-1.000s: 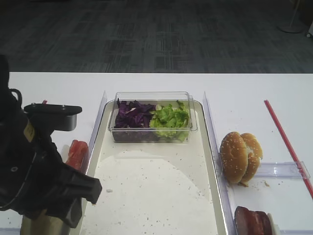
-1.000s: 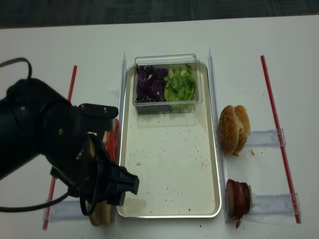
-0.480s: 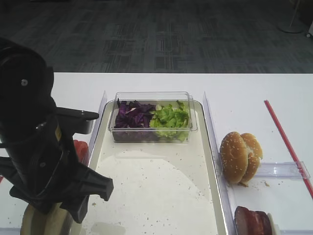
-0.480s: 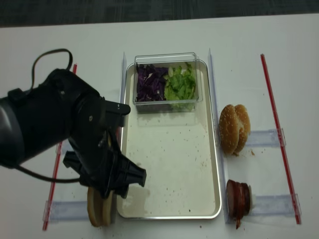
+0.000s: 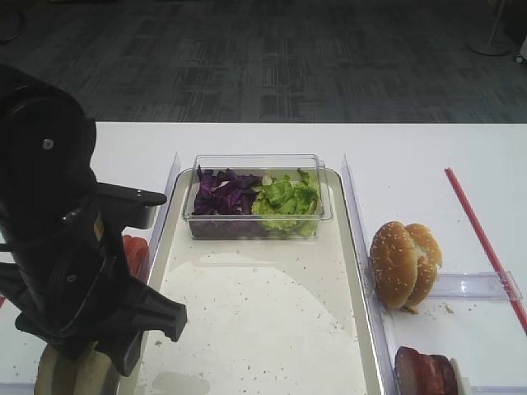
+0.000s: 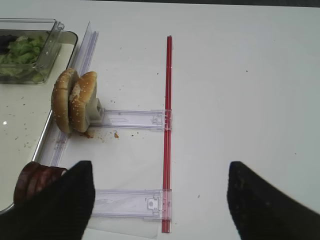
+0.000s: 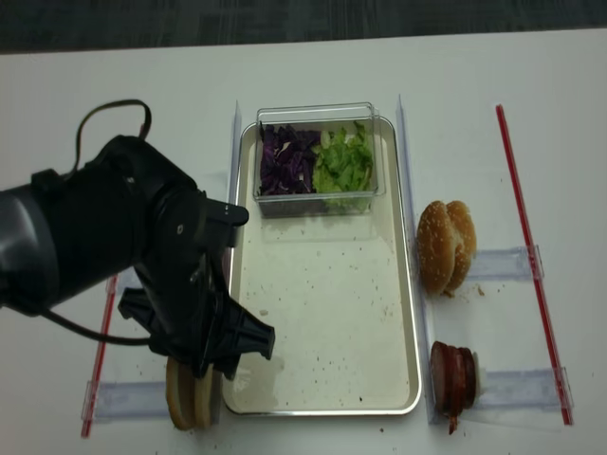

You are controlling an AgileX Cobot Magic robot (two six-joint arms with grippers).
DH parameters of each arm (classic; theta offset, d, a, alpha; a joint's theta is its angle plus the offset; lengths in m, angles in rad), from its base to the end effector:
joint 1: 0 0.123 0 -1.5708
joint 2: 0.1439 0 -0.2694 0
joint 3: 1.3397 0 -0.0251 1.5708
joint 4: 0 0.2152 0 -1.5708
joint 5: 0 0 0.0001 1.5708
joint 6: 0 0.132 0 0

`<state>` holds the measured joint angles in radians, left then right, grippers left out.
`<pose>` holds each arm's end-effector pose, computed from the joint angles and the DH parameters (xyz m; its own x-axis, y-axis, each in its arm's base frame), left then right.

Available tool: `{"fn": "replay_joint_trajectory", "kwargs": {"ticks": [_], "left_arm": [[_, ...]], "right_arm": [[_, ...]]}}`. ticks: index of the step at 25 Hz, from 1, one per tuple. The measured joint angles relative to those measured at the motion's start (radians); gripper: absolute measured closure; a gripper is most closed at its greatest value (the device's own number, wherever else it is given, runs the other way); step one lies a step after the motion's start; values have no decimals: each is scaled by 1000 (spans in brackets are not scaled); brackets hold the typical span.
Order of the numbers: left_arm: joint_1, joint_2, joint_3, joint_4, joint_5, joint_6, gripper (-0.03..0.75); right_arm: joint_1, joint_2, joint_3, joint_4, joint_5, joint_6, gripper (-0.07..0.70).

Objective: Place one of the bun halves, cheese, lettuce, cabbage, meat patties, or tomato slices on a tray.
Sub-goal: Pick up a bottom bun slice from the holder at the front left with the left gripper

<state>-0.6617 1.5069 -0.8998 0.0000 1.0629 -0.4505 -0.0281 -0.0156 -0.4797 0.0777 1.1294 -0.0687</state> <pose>0.1728 -0.1346 0.1744 -0.9777 0.2096 0.0108 0.2097 0.9778 0.0052 0.0115 0.0089 0.2284 -0.5174 -0.0208 -0.8555 -0.0503 0.9987 0.0061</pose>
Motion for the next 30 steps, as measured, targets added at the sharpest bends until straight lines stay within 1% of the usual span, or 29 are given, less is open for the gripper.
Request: {"fn": "replay_joint_trajectory", "kwargs": {"ticks": [7,16,20,27,30], "left_arm": [[0,0,0,0,5,0,367],[0,38,0,0,8,0,367],[0,38,-1,0,0,0,372],[0,38,-1,0,-11,0,440],[0,38,-1,0,-17,0,482]], "right_arm": [[0,0,0,0,0,0,61],[0,0,0,0,0,0,61],[0,0,0,0,0,0,61],[0,0,0,0,0,0,61],[0,0,0,0,0,0,61]]}}
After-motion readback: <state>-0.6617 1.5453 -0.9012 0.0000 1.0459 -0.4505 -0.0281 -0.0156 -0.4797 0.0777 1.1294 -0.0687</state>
